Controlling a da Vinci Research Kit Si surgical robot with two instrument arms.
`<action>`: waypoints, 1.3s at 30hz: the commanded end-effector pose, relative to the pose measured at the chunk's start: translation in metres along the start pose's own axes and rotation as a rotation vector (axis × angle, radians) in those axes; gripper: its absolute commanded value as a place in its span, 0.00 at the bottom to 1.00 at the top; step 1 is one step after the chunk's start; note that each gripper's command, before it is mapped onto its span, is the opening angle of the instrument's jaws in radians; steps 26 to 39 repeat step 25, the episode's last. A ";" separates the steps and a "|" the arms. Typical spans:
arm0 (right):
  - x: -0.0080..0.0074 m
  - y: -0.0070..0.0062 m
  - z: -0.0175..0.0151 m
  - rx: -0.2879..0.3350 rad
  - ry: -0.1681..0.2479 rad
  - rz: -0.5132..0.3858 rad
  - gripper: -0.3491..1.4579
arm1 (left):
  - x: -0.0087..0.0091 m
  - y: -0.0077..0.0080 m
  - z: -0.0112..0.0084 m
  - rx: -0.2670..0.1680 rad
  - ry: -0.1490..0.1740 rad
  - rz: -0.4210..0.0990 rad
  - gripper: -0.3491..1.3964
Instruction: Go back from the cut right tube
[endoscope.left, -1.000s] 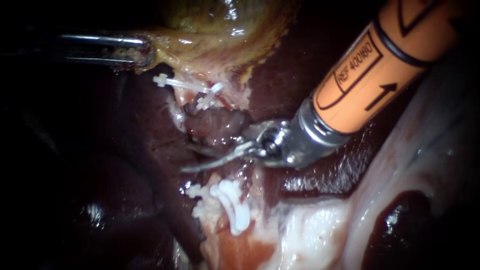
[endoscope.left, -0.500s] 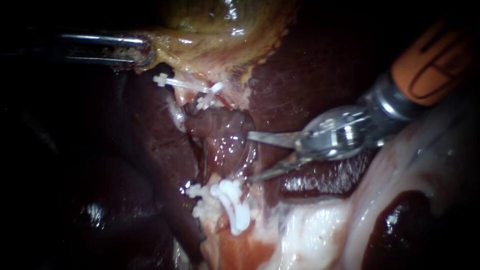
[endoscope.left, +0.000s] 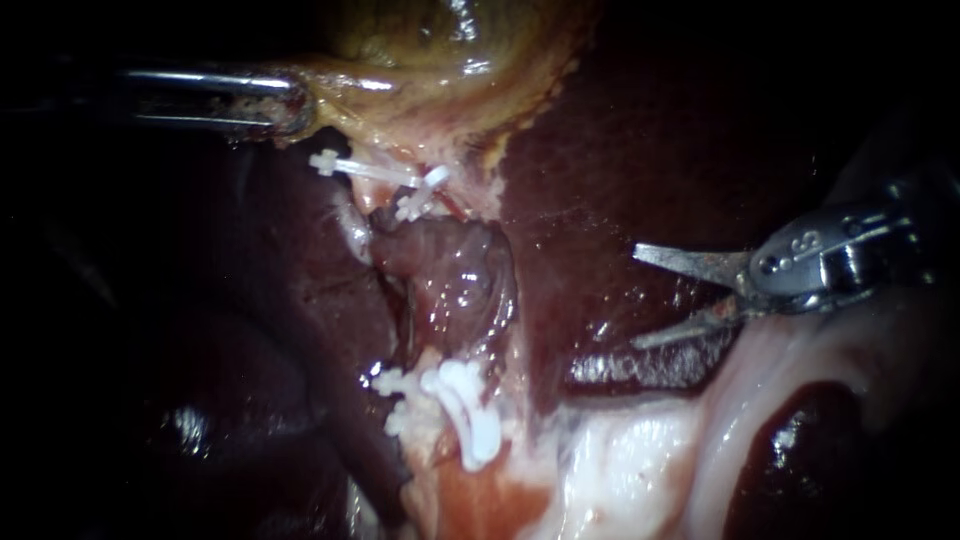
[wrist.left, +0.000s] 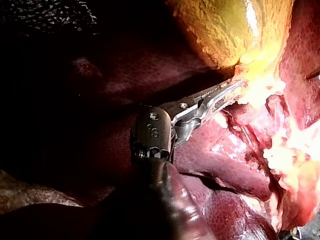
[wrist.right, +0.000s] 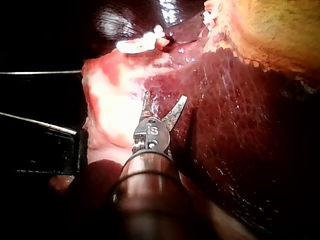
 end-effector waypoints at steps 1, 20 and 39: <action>0.0000 0.0000 0.0001 0.001 0.000 0.001 0.98 | -0.0004 -0.0001 0.0006 0.006 0.001 0.003 0.00; -0.0001 0.0002 0.0001 0.003 0.000 0.002 0.98 | -0.0043 -0.0021 0.0054 -0.006 -0.023 0.017 0.00; 0.0002 0.0004 0.0002 0.027 0.000 0.005 0.98 | -0.0043 -0.0020 0.0053 -0.006 -0.023 0.017 0.00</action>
